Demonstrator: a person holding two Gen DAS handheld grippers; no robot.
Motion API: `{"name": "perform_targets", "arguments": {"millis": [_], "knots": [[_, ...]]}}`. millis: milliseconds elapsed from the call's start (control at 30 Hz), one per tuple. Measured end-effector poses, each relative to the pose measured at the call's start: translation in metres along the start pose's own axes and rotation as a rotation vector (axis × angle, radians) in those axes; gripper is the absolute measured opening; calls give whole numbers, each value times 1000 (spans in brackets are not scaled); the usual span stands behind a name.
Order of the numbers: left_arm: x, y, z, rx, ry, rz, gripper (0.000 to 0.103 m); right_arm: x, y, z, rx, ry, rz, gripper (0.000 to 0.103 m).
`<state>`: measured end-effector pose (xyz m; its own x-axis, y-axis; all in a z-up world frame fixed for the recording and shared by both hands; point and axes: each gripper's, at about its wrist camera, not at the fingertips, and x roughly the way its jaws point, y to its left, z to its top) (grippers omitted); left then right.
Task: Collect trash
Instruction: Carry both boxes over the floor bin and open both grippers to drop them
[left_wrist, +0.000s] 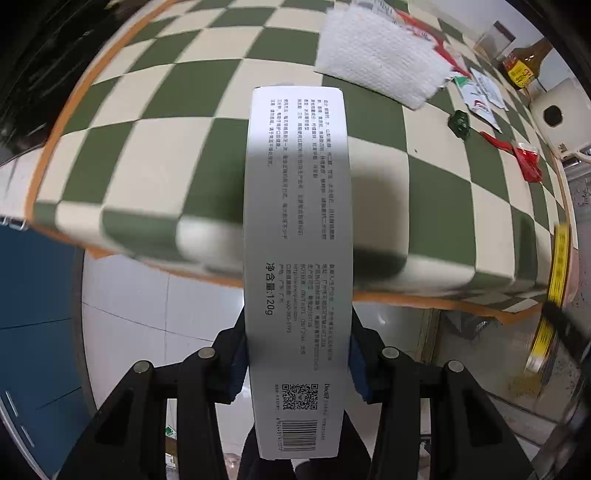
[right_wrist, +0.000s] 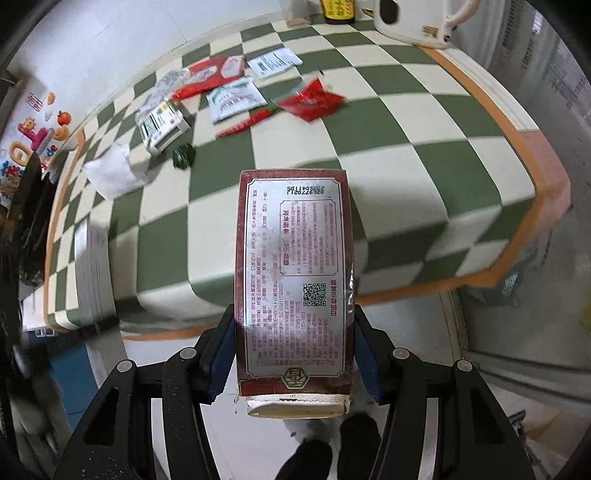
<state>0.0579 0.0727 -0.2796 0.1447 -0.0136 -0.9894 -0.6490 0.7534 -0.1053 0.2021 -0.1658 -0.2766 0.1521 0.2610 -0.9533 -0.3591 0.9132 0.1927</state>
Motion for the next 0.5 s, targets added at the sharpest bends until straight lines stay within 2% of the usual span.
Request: {"name": "perform_targets", "arguments": {"millis": [133,267,400,500], "knots": [[-15,-6,-47,22,-48,-15,42,-7,-6,-3,-5,-12,46,59],[13,-13,-94,14,3,-91,42,0,-27,-43,-19,9,87,59],[111,-14,-138,15,181,-154,42,58,-60,-114,-53,136,73,60],[212,-10,-163,4,323,-180,42,140,-89,-170,-29,280,42,60]]}}
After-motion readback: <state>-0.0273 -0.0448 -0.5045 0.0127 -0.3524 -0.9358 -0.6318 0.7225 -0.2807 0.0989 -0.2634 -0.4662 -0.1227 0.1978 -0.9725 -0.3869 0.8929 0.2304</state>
